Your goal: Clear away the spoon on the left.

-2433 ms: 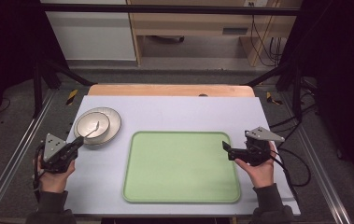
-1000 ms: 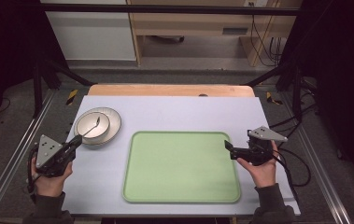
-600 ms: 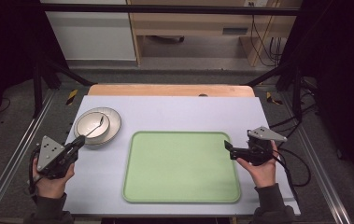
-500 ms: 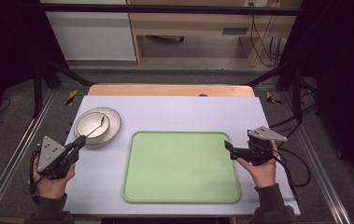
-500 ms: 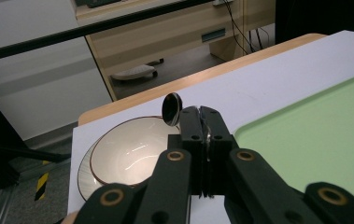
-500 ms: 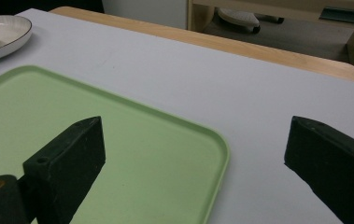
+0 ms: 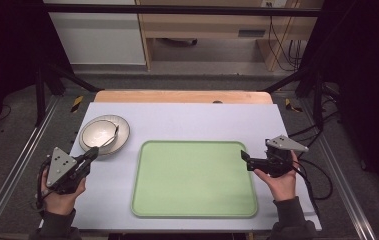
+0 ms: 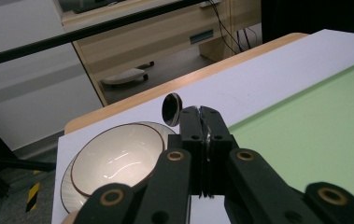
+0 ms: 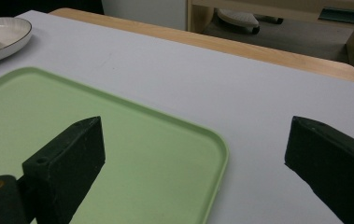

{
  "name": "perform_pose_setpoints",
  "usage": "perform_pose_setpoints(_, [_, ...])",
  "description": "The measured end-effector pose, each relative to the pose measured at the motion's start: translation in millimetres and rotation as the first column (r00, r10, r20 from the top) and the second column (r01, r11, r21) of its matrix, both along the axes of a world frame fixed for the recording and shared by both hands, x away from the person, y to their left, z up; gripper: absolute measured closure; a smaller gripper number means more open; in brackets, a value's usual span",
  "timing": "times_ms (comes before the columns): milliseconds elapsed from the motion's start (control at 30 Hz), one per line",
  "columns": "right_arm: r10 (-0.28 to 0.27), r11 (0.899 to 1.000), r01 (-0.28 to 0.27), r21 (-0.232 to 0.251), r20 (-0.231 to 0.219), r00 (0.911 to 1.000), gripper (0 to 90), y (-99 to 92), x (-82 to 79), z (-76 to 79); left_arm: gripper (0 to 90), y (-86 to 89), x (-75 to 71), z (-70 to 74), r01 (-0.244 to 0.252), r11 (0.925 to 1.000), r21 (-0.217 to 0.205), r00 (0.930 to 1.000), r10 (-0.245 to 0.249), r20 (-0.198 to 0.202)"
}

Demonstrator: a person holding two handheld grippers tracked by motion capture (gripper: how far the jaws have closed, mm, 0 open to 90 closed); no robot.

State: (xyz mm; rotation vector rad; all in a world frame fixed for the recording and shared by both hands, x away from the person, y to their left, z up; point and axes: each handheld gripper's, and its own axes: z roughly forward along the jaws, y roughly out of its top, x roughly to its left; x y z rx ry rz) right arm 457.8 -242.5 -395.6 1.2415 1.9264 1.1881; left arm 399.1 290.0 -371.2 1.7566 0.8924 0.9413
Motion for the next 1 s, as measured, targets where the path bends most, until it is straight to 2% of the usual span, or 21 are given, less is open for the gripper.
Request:
perform_pose_setpoints(600, [-0.002,1.000,0.002,0.002,0.003,1.0000,5.2,-0.5,-0.5,0.7,89.1,-18.6,-2.6,-2.6,0.058,0.9976,0.039,0.9983,-0.057,-0.010])
perform_pose_setpoints(700, [-0.002,1.000,0.002,0.001,0.002,1.0000,5.3,-0.4,-0.3,0.5,89.1,-21.5,-1.8,-3.2,0.070,0.9961,0.053,0.9975,-0.070,0.000])
perform_pose_setpoints(767, [-0.001,1.000,0.001,0.002,0.000,1.0000,5.2,-0.2,-0.4,0.5,89.1,-23.8,-2.8,-4.2,0.072,0.9961,0.051,0.9974,-0.071,-0.014])
perform_pose_setpoints(1000, [-0.001,1.000,0.001,0.003,0.003,1.0000,5.2,-0.6,-0.5,0.7,89.1,-30.7,-2.7,-7.2,0.091,0.9936,0.067,0.9956,-0.089,-0.027])
